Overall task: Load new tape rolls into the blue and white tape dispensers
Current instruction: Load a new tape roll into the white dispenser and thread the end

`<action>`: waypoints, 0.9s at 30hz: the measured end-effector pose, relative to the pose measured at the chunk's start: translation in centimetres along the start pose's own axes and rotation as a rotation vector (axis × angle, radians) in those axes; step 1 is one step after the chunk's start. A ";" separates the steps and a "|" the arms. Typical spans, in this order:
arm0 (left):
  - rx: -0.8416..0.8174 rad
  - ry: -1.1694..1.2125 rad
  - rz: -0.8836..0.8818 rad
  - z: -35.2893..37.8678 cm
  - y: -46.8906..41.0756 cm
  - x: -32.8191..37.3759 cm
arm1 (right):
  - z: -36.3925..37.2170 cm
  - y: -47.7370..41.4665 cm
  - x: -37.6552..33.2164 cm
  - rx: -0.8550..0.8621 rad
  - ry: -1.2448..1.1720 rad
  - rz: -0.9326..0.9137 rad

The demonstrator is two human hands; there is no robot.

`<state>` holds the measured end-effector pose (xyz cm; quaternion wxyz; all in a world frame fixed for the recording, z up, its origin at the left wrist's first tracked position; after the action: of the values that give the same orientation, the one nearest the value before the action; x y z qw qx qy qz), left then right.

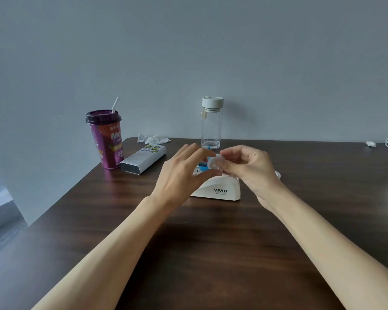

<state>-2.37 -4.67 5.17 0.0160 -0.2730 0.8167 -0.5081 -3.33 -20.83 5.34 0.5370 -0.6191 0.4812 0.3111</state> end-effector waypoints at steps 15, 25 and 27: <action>-0.027 -0.152 0.124 0.4 0.3 0.2 | -0.3 0.0 0.4 0.007 -0.076 0.155; 0.009 -0.162 0.125 0.4 0.4 0.3 | -0.3 -0.2 0.7 0.023 -0.056 0.196; 0.006 -0.156 0.105 0.4 0.3 0.3 | -0.3 -0.3 0.6 0.031 -0.057 0.187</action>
<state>-2.63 -4.99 4.80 0.1071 -0.2684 0.8247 -0.4862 -2.92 -21.31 4.94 0.5287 -0.5538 0.5263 0.3699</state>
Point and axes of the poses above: each hand's wrist, its own y-axis away from the middle knuckle, its own z-axis out of the palm, x = y × z, the point moved 4 cm from there along -y, towards the middle knuckle, and after that the axes turned 11 degrees about y, right-handed, at the moved point
